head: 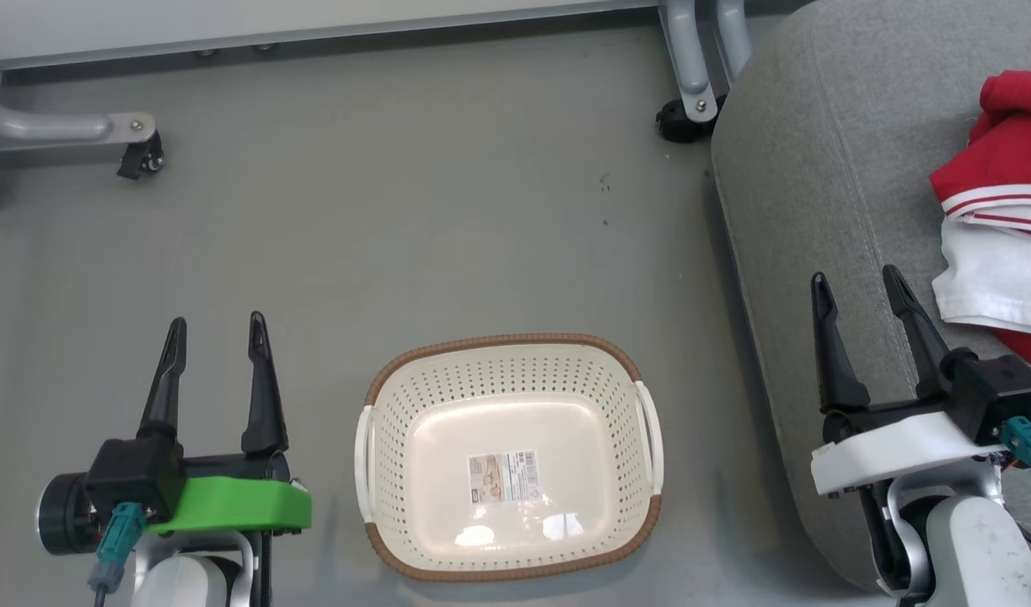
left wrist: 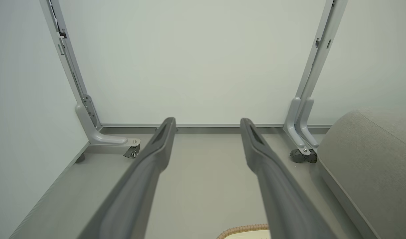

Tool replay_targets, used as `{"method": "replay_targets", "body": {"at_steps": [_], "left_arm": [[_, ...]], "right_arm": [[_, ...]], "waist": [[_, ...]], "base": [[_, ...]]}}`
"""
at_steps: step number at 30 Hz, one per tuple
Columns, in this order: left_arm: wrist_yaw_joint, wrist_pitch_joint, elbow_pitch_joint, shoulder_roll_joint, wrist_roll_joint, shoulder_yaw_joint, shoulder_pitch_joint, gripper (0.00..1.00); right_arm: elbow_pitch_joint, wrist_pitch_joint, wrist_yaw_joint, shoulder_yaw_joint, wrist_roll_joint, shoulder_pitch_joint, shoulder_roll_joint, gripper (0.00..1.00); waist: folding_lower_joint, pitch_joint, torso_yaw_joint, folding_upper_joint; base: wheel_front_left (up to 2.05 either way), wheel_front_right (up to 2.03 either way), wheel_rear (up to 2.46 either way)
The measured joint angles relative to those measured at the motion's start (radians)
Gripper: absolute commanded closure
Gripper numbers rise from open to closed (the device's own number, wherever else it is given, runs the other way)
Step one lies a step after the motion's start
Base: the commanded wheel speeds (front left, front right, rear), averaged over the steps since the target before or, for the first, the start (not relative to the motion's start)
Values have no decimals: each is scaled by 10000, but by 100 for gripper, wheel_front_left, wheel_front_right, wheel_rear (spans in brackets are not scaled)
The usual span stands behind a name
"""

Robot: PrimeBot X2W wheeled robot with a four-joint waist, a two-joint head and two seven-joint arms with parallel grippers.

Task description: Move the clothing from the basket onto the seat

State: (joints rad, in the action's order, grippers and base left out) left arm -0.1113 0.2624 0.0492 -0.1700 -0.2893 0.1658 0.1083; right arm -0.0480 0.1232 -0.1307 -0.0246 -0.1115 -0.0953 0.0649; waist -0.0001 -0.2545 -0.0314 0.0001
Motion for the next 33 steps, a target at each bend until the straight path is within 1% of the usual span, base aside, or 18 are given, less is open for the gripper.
{"method": "replay_targets", "body": {"at_steps": [10, 17, 25, 33], "left_arm": [[502, 2, 12, 353, 443, -531, -998, 0], [685, 2, 209, 598, 577, -671, -1545, 0], [857, 2, 508, 675, 721, -796, -1861, 0], [1020, 2, 853, 757, 848, -943, -1909, 0]], "right_arm": [[-174, -337, 0, 182, 23, 842, -73, 0], [-249, -485, 0, 366, 6, 1317, -107, 0], [-309, -650, 0, 539, -10, 1709, -128, 0], [-408, -704, 0, 587, -42, 1813, -134, 0]], "waist": [[0, 860, 193, 0], [0, 1330, 66, 0], [0, 1783, -14, -1], [0, 1997, -2, 0]], "base": [[0, 0, 0], [0, 0, 0], [0, 0, 0], [0, 0, 0]]}}
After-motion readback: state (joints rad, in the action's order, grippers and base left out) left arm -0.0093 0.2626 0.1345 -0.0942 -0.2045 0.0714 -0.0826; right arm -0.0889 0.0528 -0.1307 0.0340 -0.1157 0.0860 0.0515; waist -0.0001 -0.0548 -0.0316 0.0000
